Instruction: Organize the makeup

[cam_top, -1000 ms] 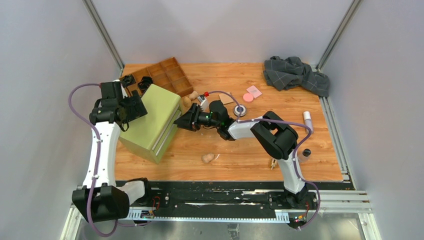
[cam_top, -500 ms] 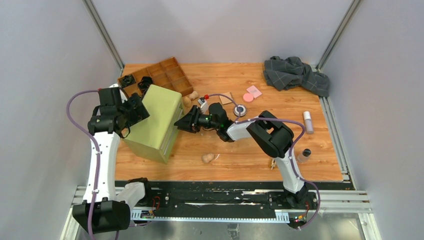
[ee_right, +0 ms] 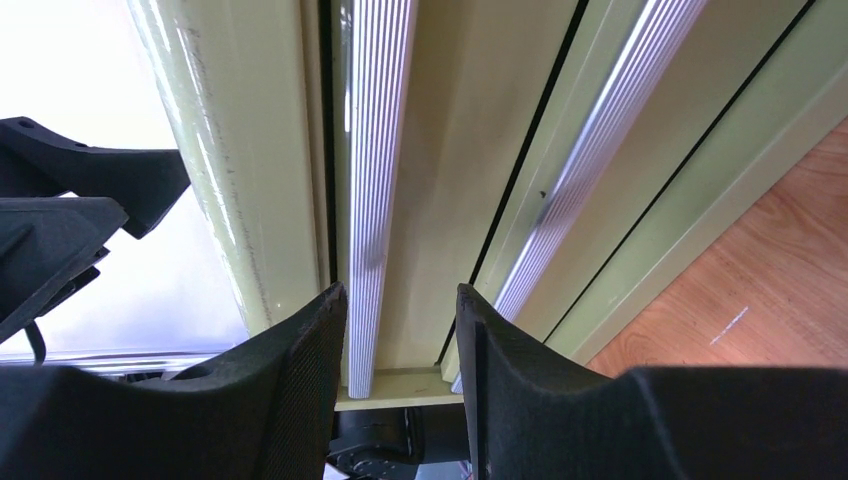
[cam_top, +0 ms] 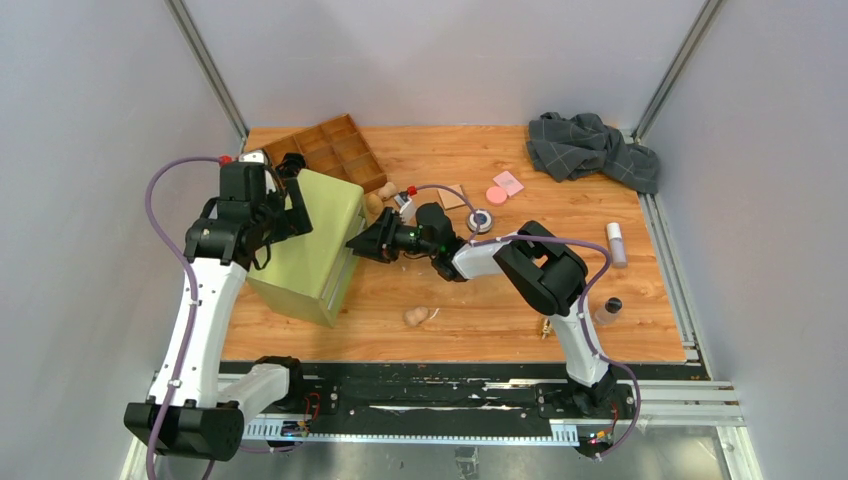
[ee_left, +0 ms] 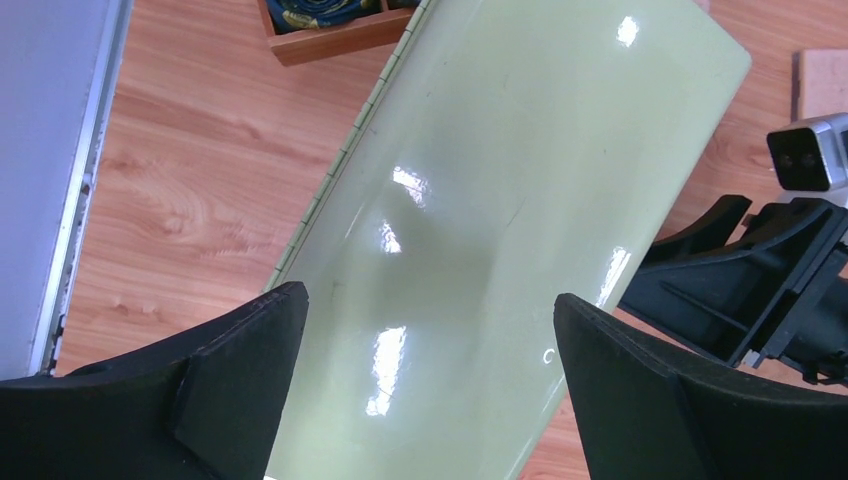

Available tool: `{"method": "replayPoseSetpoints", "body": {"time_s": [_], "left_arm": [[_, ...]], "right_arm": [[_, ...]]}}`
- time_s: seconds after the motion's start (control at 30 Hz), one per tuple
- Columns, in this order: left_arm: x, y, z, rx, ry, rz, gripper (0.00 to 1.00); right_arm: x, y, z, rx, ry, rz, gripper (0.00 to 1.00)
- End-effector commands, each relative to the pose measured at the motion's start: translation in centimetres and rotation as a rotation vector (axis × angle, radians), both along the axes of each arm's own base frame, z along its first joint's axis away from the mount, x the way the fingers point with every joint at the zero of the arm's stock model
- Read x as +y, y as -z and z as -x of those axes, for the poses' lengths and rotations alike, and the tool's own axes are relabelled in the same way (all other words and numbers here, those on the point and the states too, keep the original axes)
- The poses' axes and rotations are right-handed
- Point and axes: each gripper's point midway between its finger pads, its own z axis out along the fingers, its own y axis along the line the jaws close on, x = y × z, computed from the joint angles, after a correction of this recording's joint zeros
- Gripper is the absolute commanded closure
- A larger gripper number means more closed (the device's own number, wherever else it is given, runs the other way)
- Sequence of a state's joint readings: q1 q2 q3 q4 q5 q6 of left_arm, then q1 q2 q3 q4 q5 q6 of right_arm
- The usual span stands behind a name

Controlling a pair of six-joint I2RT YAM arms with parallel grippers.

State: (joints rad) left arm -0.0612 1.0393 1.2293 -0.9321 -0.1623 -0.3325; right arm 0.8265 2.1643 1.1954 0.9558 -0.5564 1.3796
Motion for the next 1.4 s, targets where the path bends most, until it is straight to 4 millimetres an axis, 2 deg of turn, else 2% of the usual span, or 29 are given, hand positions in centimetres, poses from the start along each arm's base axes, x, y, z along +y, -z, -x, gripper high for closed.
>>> {"method": "replayPoseSetpoints", "body": {"time_s": [0.0,0.33,0.63,0.8,0.9,1.1,1.23,1.37], "left_arm": [[0.3,0.1,0.1,0.012,0.002,-0.029,0.02],[0.3,1.3,0.2,0.042,0.011,-0.042,0.02],[1.7,2.6,0.2,0.089,-0.013,-0.12,0.02],[1.2,3.8,0.2,0.098,0.0,-0.094,0.02],[1.2,4.5,0.4,0.11,0.0,-0.094,0.02],[1.1,4.8,0.5,0.111,0.004,-0.088,0.02],[1.0,4.7,0.5,0.109,0.003,-0.085,0.02],[1.1,3.9,0.5,0.094,0.008,-0.09,0.02]], "right_arm": [[1.0,-0.9,0.3,-0.029,-0.012,-0.019,0.56],[1.8,-1.5,0.2,-0.038,-0.033,-0.04,0.56],[2.3,-1.9,0.1,-0.006,-0.045,-0.088,0.57],[2.3,-1.5,0.1,-0.022,-0.04,-0.054,0.57],[2.5,-2.2,0.3,-0.033,-0.047,-0.071,0.58],[3.0,-3.6,0.5,-0.033,-0.056,-0.112,0.77],[3.0,-3.5,0.7,-0.026,-0.059,-0.11,0.97],[2.1,-3.2,1.0,-0.026,-0.055,-0.106,0.99]]}}
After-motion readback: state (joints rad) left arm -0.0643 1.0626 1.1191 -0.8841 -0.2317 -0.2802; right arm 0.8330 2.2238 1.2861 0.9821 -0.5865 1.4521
